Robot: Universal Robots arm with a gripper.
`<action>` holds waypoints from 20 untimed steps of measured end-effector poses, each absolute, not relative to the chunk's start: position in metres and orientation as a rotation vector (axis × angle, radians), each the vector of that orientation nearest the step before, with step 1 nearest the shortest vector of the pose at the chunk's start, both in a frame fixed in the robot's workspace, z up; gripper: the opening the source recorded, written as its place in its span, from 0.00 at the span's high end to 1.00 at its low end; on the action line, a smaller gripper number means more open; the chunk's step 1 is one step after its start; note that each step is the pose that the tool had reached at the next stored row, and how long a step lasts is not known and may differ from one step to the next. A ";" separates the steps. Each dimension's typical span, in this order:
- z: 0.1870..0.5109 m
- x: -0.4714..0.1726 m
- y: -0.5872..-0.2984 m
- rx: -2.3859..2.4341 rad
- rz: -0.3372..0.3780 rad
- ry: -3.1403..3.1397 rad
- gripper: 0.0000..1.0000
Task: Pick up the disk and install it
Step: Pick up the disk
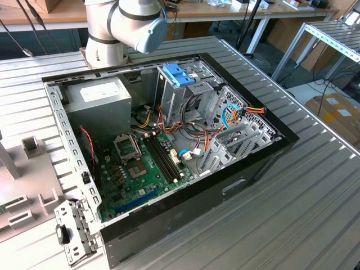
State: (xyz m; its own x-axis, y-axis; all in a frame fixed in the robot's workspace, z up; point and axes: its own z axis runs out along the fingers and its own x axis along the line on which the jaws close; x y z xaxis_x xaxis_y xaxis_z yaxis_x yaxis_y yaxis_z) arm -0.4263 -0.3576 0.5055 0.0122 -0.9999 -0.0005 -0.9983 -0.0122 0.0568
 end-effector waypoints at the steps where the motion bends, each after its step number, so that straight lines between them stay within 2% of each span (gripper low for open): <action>1: 0.505 -0.426 -0.358 2.206 -0.063 -2.179 0.63; 20: 0.505 -0.418 -0.360 2.206 -0.063 -2.179 0.63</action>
State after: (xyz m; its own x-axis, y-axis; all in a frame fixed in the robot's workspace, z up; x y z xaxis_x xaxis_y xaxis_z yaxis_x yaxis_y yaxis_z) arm -0.4185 -0.3603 0.5054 0.0122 -0.9999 -0.0005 -0.9983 -0.0122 0.0568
